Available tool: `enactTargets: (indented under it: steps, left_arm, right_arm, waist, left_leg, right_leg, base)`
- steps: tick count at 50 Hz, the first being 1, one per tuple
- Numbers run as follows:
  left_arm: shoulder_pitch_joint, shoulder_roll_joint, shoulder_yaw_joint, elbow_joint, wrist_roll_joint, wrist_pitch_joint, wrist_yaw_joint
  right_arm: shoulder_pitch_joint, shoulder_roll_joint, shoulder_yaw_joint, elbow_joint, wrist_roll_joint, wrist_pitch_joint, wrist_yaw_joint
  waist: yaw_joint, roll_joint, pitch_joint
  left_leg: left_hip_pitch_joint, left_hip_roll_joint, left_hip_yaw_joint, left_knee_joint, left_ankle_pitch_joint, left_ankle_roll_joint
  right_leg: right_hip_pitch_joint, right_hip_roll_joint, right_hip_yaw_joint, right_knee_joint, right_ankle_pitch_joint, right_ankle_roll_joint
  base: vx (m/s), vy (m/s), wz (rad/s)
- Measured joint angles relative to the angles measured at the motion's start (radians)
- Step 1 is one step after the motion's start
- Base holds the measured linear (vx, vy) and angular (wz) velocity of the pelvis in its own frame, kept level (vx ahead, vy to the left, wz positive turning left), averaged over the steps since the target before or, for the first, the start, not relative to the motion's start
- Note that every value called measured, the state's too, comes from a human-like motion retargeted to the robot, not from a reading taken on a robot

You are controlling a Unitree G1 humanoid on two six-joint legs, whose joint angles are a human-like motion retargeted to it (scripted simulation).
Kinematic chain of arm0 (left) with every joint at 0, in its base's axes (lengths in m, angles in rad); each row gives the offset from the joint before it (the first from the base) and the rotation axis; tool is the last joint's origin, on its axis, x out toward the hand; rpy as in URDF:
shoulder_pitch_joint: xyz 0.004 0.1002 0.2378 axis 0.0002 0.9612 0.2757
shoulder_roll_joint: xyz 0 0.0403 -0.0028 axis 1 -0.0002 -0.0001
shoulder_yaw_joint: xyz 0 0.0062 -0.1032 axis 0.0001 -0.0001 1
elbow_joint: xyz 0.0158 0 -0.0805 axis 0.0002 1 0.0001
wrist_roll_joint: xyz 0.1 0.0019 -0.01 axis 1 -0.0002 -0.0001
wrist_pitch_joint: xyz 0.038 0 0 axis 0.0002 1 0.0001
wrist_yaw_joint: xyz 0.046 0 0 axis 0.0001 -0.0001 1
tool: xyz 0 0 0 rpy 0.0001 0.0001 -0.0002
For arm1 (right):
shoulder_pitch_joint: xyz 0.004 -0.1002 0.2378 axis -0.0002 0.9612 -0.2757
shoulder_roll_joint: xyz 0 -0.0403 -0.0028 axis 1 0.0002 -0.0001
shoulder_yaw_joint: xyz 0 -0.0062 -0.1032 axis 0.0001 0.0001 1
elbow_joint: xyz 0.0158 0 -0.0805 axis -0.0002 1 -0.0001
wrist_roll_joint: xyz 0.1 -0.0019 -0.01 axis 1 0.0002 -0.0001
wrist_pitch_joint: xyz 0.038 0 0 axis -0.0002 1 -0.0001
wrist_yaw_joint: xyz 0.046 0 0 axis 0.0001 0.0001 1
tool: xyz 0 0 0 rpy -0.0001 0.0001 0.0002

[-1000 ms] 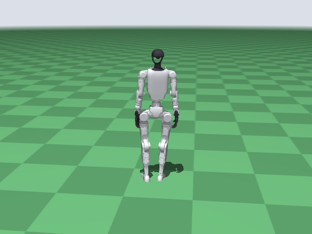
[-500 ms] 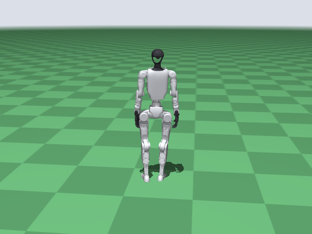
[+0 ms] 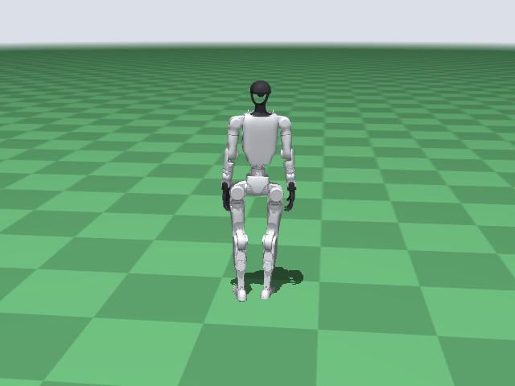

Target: Walk run

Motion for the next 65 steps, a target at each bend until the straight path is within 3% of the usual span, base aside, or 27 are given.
enactTargets:
  steps: [65]
  left_arm:
    - [-0.011, 0.002, -0.008, -0.002, 0.008, -0.004, -0.010]
  right_arm:
    - [-0.008, 0.005, 0.006, 0.001, -0.003, -0.019, 0.010]
  waist:
    - [0.013, 0.000, 0.010]
  left_leg:
    - [-0.003, 0.011, 0.011, 0.002, -0.004, -0.006]
  right_leg:
    - [0.003, -0.008, 0.005, 0.000, -0.006, 0.013]
  base:
    - [0.00, 0.00, 0.00]
